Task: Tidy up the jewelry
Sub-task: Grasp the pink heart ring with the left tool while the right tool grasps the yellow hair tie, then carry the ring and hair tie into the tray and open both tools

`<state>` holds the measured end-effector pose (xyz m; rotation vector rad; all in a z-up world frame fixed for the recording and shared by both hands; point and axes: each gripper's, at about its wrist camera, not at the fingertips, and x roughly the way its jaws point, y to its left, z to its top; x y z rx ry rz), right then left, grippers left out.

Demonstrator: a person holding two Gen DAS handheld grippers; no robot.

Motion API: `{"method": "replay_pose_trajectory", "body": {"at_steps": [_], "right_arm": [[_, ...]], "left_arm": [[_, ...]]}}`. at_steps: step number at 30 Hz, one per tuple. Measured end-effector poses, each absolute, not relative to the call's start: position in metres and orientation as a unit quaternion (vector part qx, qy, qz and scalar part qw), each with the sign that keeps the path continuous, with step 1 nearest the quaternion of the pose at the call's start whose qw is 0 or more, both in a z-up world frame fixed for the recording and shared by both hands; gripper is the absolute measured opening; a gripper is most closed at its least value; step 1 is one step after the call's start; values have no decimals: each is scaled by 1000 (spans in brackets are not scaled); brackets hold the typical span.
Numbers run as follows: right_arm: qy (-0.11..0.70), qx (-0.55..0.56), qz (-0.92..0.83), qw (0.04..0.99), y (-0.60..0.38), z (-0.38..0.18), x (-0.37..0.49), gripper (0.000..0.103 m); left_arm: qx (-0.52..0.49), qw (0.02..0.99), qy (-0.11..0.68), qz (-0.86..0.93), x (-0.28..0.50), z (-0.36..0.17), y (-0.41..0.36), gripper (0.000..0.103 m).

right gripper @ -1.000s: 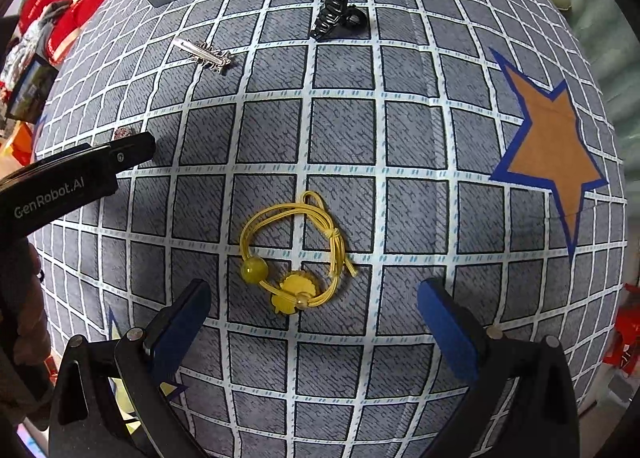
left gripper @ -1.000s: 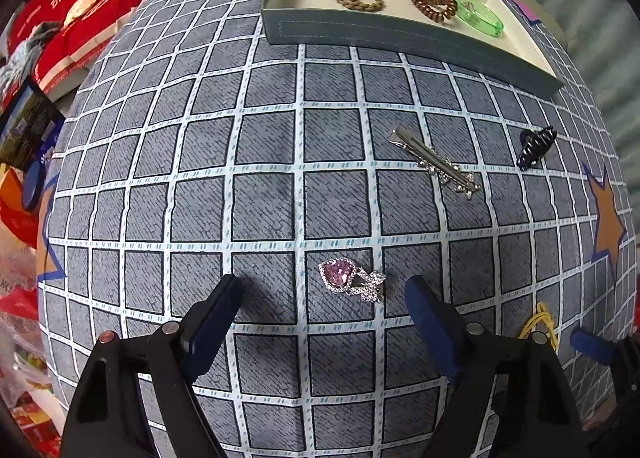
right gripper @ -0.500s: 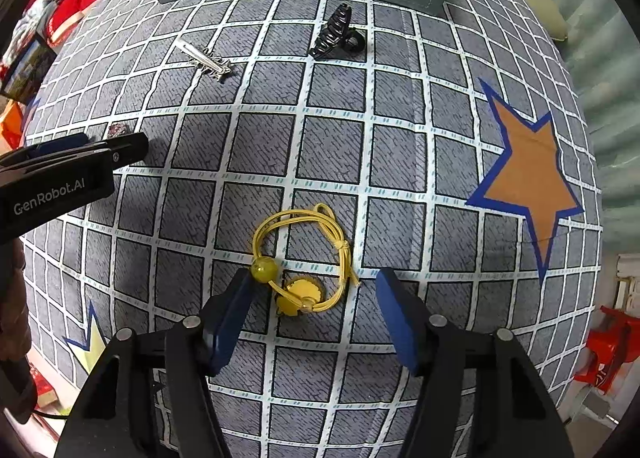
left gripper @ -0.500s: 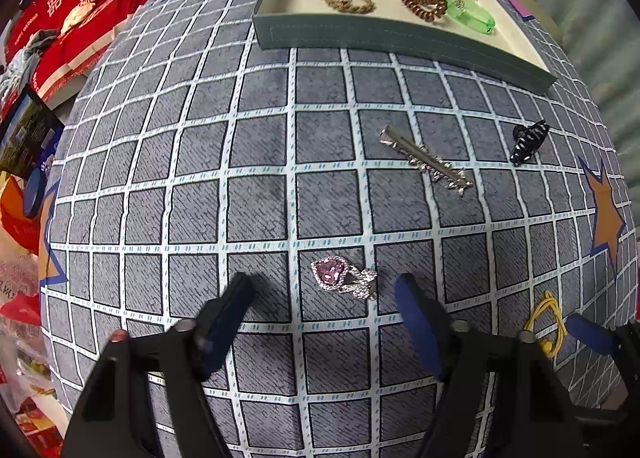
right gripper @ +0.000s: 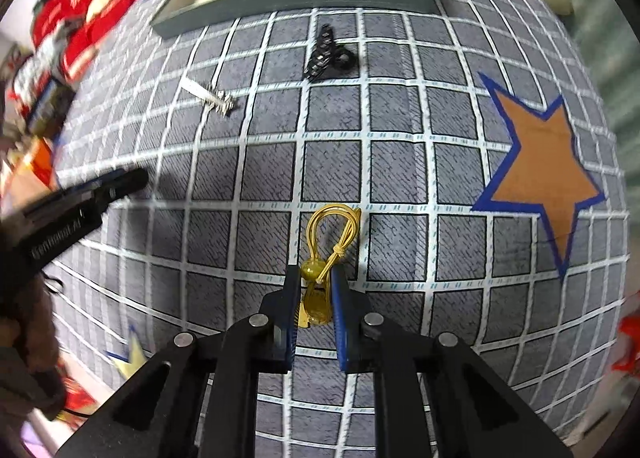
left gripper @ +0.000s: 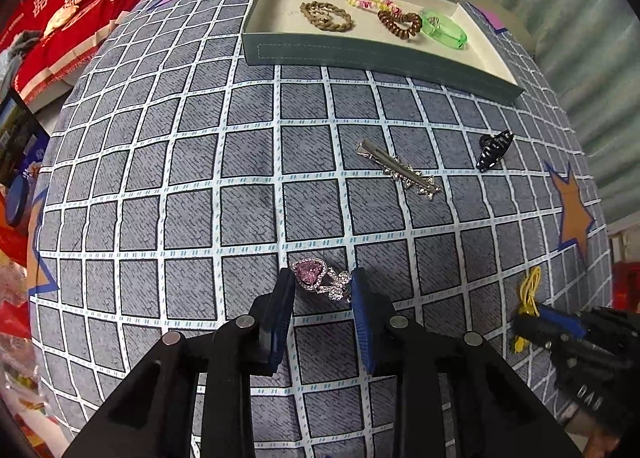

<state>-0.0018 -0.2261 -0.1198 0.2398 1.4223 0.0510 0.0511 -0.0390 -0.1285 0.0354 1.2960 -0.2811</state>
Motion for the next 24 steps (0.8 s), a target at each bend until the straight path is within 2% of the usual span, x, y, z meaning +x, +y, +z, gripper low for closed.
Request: {"method": "replay_pose_trajectory", "body": {"at_steps": [13,24], "right_arm": [[627,174,33,758,-258,-94,16,16],[599,182,35,779,-269,-72,47,16]], "left_arm": [[-2,797,591,-129,52,-110,-26,39],[-4,809,572,-136,73,-88,-36,39]]}}
